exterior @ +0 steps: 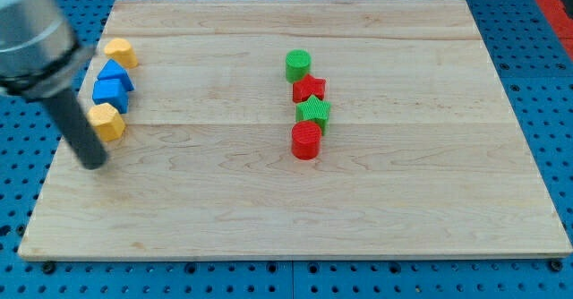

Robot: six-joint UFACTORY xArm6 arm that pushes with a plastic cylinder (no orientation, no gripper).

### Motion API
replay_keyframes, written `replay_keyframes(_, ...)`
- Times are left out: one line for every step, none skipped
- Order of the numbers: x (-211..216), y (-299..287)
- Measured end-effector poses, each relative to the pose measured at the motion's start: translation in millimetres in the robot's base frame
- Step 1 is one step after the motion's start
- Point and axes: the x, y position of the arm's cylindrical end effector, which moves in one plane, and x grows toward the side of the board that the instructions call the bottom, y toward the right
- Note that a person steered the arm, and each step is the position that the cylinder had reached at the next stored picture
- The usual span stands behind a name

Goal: Place the yellow hexagon parallel left to the green circle

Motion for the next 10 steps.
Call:
replay_keyframes(-19.2,-44.7)
replay_keyframes(-20.7,-6.8)
replay_keyframes(-46.2,37.8)
replay_keyframes(-52.7,28.6)
replay_keyframes(-68.6,-5.6)
replay_keyframes(-79.8,65.4)
replay_keyframes(-74.8,51.8)
replay_keyframes(-64.4,76.2)
replay_keyframes(-84.3,158.3)
replay_keyframes(-87.8,202.2)
